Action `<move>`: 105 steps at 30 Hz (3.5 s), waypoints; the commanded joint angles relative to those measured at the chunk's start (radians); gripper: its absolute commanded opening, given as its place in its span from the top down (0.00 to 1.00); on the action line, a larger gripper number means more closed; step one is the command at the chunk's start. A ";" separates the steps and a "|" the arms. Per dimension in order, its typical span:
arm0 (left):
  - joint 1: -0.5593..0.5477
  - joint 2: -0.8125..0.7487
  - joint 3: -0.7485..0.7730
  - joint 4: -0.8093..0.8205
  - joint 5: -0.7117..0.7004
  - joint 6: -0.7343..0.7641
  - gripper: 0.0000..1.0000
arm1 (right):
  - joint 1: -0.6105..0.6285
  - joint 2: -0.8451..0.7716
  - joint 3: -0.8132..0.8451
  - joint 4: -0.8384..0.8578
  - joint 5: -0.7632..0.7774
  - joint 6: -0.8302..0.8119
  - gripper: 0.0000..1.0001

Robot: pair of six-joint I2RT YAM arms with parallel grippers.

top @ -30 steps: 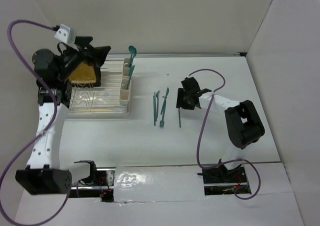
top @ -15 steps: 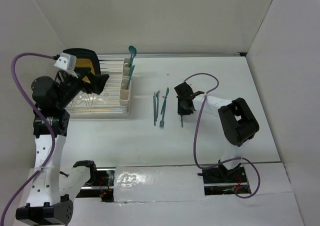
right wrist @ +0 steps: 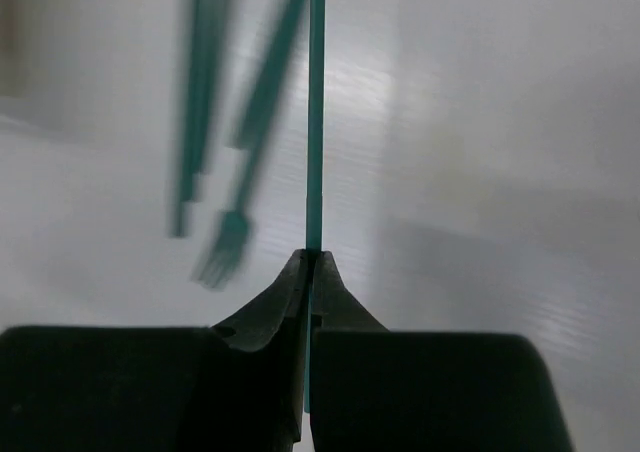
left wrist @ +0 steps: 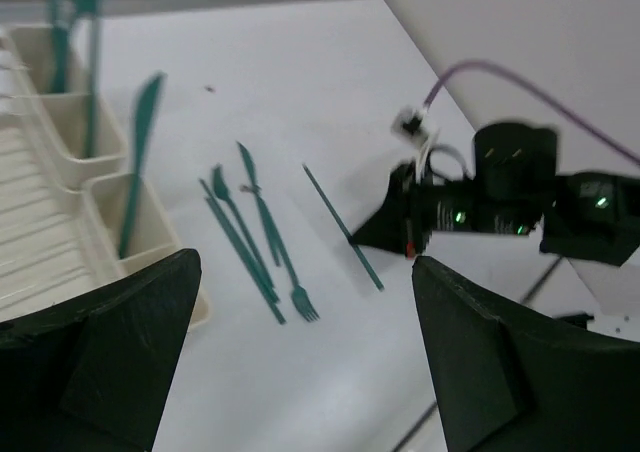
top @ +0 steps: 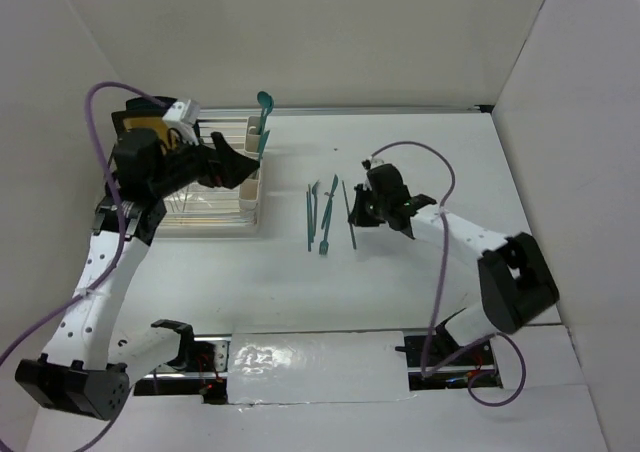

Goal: Sort the eating utensils into containers

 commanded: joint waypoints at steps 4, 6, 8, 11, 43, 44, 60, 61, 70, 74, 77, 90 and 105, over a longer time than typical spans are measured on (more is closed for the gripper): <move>-0.220 0.111 0.079 0.065 -0.207 -0.202 0.00 | 0.017 -0.237 0.102 0.292 -0.281 0.035 1.00; -0.280 0.168 0.094 0.065 -0.229 -0.220 0.01 | 0.027 -0.242 0.118 0.292 -0.291 0.036 1.00; -0.321 0.211 0.125 0.086 -0.266 -0.236 0.01 | 0.047 -0.243 0.138 0.292 -0.300 0.039 1.00; -0.371 0.285 0.157 0.118 -0.301 -0.259 0.03 | 0.063 -0.248 0.156 0.306 -0.310 0.053 1.00; -0.299 0.411 0.237 0.415 -0.112 -0.001 1.00 | -0.002 -0.338 0.469 -0.122 -0.219 0.053 0.00; -0.224 0.400 0.245 0.431 -0.078 0.016 1.00 | -0.018 -0.351 0.455 -0.133 -0.190 0.044 0.00; -0.013 0.386 0.042 0.872 0.128 0.315 1.00 | -0.122 -0.259 0.286 -0.071 -0.153 0.053 0.00; -0.006 0.397 0.064 0.872 0.128 0.312 1.00 | -0.122 -0.259 0.277 -0.071 -0.153 0.053 0.00; 0.013 0.596 0.188 0.935 0.179 0.254 1.00 | -0.139 -0.230 0.335 -0.157 0.002 0.015 0.00; 0.002 0.653 0.199 0.945 0.147 0.220 1.00 | -0.176 -0.210 0.335 -0.134 -0.007 0.015 0.00; 0.002 0.684 0.197 0.959 0.150 0.209 1.00 | -0.199 -0.178 0.345 -0.125 -0.030 0.016 0.00; 0.004 0.756 0.173 1.039 0.105 0.206 0.82 | -0.213 -0.161 0.319 -0.094 -0.076 0.033 0.00; 0.056 0.628 0.240 0.828 -0.011 0.160 0.07 | -0.050 0.034 0.394 -0.060 0.005 0.133 0.00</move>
